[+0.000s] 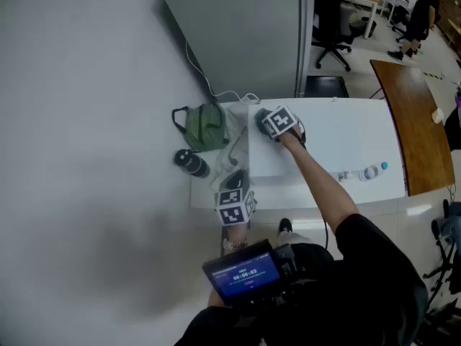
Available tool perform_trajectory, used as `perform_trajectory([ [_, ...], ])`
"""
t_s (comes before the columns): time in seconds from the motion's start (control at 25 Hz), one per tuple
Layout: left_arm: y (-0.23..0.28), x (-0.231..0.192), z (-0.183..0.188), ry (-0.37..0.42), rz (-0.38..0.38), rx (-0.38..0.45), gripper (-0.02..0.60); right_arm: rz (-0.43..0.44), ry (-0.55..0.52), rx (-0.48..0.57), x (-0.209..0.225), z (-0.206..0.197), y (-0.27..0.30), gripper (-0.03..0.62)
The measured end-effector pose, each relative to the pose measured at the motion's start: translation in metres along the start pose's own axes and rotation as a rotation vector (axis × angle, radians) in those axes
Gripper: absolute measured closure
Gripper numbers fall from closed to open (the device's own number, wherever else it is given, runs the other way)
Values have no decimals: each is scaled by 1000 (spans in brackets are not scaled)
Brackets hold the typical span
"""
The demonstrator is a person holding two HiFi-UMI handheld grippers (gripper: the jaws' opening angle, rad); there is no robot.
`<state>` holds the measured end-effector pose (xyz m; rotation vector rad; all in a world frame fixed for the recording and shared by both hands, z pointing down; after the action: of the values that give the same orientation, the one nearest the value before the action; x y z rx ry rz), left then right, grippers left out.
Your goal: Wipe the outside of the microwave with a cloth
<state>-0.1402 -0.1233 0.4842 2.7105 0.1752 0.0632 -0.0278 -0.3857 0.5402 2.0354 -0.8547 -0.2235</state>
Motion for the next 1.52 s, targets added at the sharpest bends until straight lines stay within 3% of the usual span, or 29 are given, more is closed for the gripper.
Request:
perform_trajectory([
  [0.16, 21, 4, 18, 5, -39, 29, 565, -86, 54, -18, 54, -14, -22, 566],
  [0.28, 33, 10, 28, 28, -92, 41, 565, -225, 102, 39, 114, -32, -52, 566],
  [0.48, 53, 30, 37, 49, -180, 52, 565, -343, 281, 29, 207, -90, -107, 566],
  [0.68, 56, 41, 37, 71, -229, 41, 565, -393, 388, 32, 239, -121, -131, 566],
  [0.76, 57, 45, 34, 71, -247, 42, 565, -390, 364, 29, 220, -119, -134, 568],
  [0.84, 55, 47, 30, 68, -253, 47, 565, -332, 312, 58, 178, -110, -134, 568],
  [1.04, 48, 37, 28, 68, -217, 51, 565, 14, 168, 102, 36, -71, -96, 568],
  [1.2, 37, 18, 23, 60, -171, 36, 565, 213, 85, 98, -55, -39, -65, 568],
  [1.32, 27, -2, 13, 33, -113, 15, 565, 205, 18, 8, -89, -30, -36, 568],
  [1.52, 21, -16, 1, 14, -80, -7, 565, 103, -3, -56, -79, -47, -17, 566],
])
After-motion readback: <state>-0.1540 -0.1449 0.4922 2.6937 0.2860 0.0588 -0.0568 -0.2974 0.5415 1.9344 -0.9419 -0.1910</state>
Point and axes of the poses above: the fingertips, and each gripper's own axes: y forward along the fingers, x to its right, z out of its top, the point moved 10 cm from there along -y, backward along the fingers, and after that the axes turned 12 degrees about y, right-handed, at the moved point
